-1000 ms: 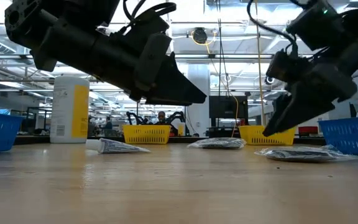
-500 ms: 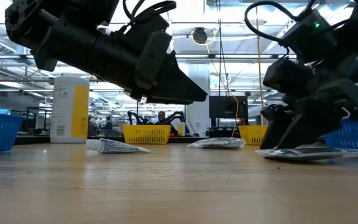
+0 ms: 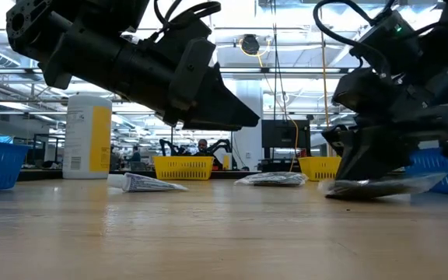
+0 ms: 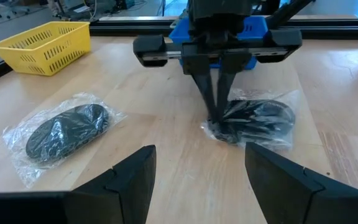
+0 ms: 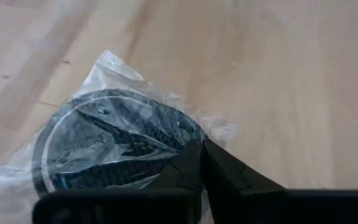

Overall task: Pick & Place Travel size toiletries
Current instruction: Put the black hairbrush into the left blue bin

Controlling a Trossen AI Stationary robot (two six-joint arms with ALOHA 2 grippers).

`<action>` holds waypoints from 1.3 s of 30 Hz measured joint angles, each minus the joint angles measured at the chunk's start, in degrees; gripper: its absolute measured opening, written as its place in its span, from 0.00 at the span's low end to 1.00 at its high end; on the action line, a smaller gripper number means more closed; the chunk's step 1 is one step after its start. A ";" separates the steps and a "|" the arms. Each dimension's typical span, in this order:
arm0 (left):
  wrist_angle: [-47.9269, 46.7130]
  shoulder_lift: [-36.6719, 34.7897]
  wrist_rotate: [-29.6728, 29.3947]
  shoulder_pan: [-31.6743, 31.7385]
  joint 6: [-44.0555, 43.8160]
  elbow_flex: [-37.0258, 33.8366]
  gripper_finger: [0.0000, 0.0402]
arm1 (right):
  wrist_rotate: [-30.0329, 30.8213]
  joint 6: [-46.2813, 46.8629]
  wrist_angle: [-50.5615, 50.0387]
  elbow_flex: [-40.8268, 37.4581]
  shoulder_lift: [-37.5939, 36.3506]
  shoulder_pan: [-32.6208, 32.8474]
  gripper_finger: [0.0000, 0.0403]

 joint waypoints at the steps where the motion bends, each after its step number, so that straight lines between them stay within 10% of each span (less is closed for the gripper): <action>1: 0.00 0.00 -0.01 0.00 -0.70 0.00 0.60 | 1.29 0.08 0.49 -0.02 -0.38 0.14 0.03; 11: 1.32 0.00 5.80 3.20 -12.61 0.02 0.60 | 17.44 -4.99 12.63 -0.13 -4.45 6.36 0.00; 29: 4.23 9.07 22.34 5.68 -17.75 9.40 0.60 | 20.63 -8.30 15.51 1.73 -4.16 9.38 0.00; 39: 3.91 9.97 21.85 5.68 -15.72 11.02 0.49 | 19.06 -7.94 15.52 1.73 -4.16 9.38 0.00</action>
